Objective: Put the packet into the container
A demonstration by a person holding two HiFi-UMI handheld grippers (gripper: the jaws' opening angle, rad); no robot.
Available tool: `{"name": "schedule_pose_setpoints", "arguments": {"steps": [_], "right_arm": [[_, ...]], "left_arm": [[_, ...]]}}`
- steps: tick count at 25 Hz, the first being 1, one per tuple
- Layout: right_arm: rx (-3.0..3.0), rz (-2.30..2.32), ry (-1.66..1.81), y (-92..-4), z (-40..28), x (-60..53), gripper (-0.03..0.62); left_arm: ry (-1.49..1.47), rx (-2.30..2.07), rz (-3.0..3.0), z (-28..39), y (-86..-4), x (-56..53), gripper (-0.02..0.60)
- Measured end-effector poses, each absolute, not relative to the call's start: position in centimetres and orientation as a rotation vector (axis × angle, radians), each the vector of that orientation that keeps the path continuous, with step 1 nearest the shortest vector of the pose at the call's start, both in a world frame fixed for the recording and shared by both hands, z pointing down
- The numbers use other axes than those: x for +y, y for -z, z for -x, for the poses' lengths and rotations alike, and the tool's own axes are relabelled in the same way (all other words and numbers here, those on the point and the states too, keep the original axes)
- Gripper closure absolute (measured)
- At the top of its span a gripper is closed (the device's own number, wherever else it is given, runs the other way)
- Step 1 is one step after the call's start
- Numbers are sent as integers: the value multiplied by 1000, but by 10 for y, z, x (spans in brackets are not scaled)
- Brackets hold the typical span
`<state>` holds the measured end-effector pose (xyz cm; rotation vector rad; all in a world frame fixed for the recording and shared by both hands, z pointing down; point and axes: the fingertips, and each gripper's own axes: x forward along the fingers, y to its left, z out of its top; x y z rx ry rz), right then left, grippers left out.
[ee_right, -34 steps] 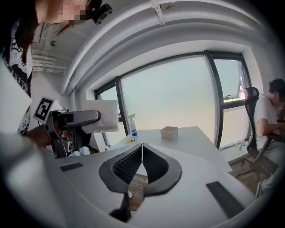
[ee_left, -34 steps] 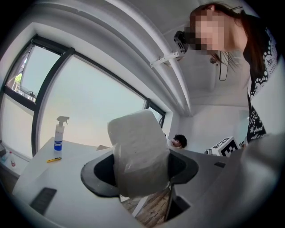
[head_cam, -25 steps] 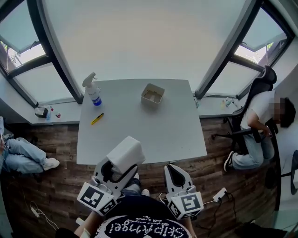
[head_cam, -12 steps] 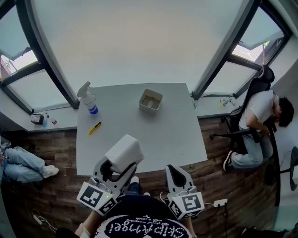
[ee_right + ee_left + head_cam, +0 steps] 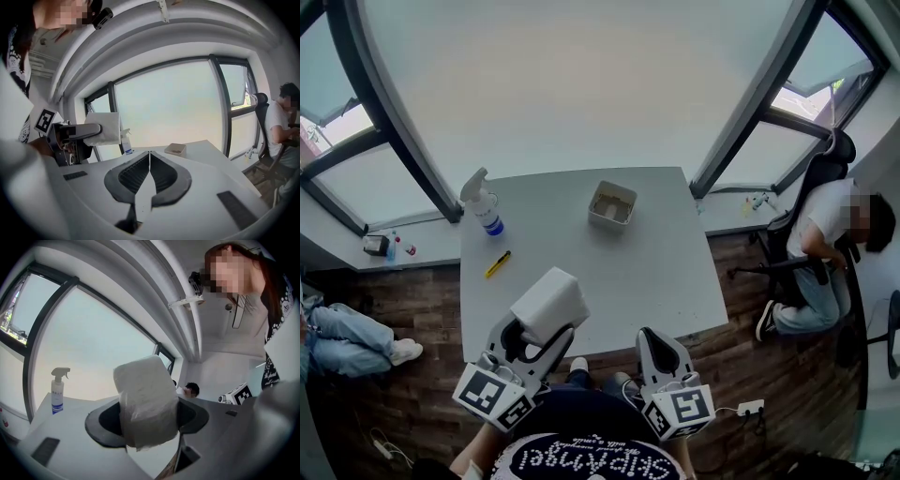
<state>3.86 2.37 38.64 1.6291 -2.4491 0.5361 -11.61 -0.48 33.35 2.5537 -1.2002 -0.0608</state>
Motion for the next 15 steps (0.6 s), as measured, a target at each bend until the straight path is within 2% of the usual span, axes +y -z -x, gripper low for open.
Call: {"name": "schedule_pose_setpoints", "arguments": {"steps": [15], "right_arm": [[-2460,-1578,-496,-383,-17,22,577]], "left_arm": [[77,-1200,-2529,134,-337,3,299]]}}
